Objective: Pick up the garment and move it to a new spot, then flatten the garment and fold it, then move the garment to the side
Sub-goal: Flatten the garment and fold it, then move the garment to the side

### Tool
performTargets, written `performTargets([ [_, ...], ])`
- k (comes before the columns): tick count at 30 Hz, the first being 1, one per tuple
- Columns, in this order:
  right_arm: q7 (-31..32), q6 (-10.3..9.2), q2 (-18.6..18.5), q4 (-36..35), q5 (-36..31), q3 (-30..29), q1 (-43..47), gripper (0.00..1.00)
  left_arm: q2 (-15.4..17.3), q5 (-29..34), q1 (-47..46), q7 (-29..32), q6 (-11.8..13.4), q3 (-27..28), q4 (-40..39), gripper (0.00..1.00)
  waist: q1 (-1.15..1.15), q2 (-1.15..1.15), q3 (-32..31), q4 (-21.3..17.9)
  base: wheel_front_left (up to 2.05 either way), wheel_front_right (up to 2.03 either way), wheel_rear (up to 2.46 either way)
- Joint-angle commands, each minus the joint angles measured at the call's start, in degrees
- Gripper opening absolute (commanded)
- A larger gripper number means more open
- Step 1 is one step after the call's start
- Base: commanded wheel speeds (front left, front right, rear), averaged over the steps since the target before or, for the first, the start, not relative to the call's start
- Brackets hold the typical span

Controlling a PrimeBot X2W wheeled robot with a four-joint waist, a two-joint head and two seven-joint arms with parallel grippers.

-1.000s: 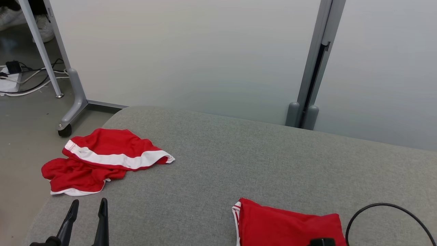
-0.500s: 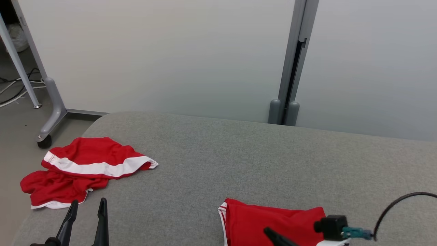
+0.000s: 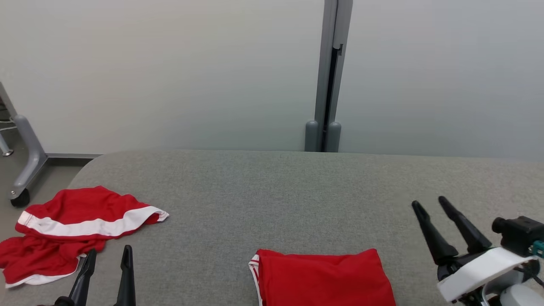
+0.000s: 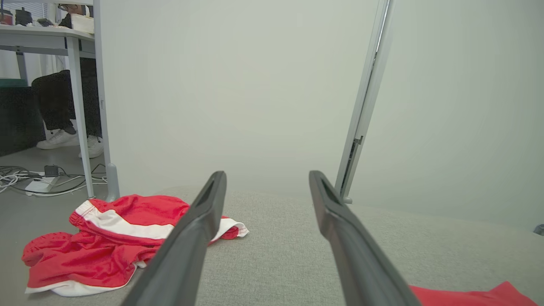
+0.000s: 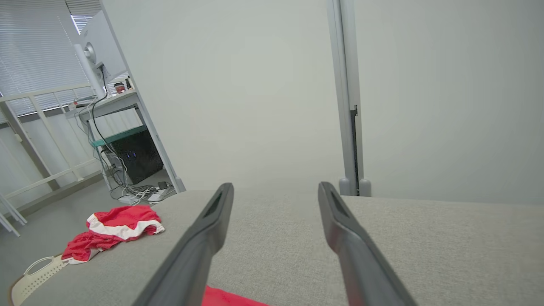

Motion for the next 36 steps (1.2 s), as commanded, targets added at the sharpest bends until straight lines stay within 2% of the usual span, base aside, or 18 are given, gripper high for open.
performTargets([
  [1, -0.5, 0.01, 0.1, 0.3, -1.6, -1.8, 1.0, 1.00, 0.2, 0.2, 0.0, -0.1, 0.2, 0.4, -0.1, 1.00, 0.00, 0.00, 0.1, -0.8, 0.00, 0.00, 0.00],
  [9, -0.5, 0.01, 5.2, 1.5, -12.7, -14.1, 6.5, 1.00, -0.6, 1.7, -1.2, -0.5, 0.3, 0.9, 0.2, 1.00, 0.00, 0.00, 0.5, -2.8, 0.00, 0.00, 0.00],
  [15, -0.5, 0.01, 8.1, 2.7, -19.3, -18.7, 8.7, 1.00, -1.1, 3.7, -0.9, -0.5, 0.3, 1.7, 0.8, 1.00, 0.00, 0.00, 0.8, -3.7, 0.00, 0.00, 0.00],
  [22, -0.5, 0.01, 9.6, 4.0, -23.2, -19.3, 9.1, 1.00, -2.0, 5.5, -1.0, -0.6, -0.5, 1.9, 2.7, 1.00, 0.00, 0.00, 1.0, -3.8, 0.00, 0.00, 0.00],
  [36, -0.5, 0.01, 10.1, 5.1, -23.3, -18.1, 8.4, 1.00, -3.0, 7.7, -2.4, -0.6, -1.7, 1.1, 3.6, 1.00, 0.00, 0.00, 1.1, -3.7, 0.00, 0.00, 0.00],
])
